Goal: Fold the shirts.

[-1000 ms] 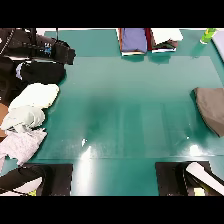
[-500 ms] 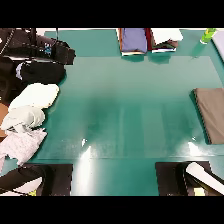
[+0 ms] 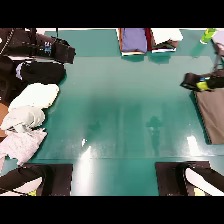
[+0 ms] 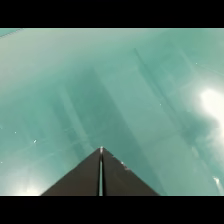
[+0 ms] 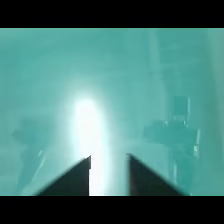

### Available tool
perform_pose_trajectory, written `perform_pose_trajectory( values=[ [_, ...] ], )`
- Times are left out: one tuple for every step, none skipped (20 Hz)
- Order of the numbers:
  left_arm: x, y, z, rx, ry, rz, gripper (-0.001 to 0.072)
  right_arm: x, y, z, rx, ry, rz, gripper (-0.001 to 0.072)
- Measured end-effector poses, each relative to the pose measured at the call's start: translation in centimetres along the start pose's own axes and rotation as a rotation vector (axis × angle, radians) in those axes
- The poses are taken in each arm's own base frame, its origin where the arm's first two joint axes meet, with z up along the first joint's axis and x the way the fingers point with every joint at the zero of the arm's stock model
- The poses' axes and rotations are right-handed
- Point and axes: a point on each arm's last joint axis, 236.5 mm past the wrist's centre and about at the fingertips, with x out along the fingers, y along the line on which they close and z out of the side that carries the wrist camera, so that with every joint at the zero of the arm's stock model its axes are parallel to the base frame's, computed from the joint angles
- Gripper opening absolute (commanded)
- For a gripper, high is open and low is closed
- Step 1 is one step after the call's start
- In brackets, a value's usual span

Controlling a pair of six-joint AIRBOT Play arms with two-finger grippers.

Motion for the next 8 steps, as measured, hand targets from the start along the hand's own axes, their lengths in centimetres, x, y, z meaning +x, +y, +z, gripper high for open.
perform_pose_trajectory(
  values=[
    [0.0, 0.0, 0.0, 0.000, -0.001, 0.000, 0.0027, 0.6, 1.7, -0.6, -0.039, 0.018, 0.027, 0.0018],
    [0.0, 0.0, 0.0, 0.000, -0.001, 0.000, 0.0026, 1.0, 2.9, -1.0, -0.073, 0.032, 0.043, 0.0018],
    [0.0, 0.0, 0.1, 0.000, -0.002, 0.000, 0.0026, 1.4, 4.0, -1.5, -0.099, 0.044, 0.061, 0.0018],
    [0.0, 0.0, 0.1, 0.000, -0.003, 0.000, 0.0026, 1.6, 4.9, -1.9, -0.123, 0.055, 0.073, 0.0018],
    [0.0, 0.0, 0.1, 0.000, -0.003, 0.000, 0.0027, 1.8, 5.6, -2.2, -0.140, 0.061, 0.083, 0.0019],
    [0.0, 0.0, 0.1, 0.000, -0.003, 0.000, 0.0026, 1.9, 6.2, -2.5, -0.153, 0.066, 0.091, 0.0019],
    [0.0, 0.0, 0.1, 0.000, -0.003, 0.000, 0.0027, 2.0, 6.6, -2.7, -0.164, 0.072, 0.098, 0.0018],
    [0.0, 0.0, 0.1, 0.000, -0.003, 0.000, 0.0026, 2.0, 6.8, -2.9, -0.171, 0.075, 0.101, 0.0018]
  ],
)
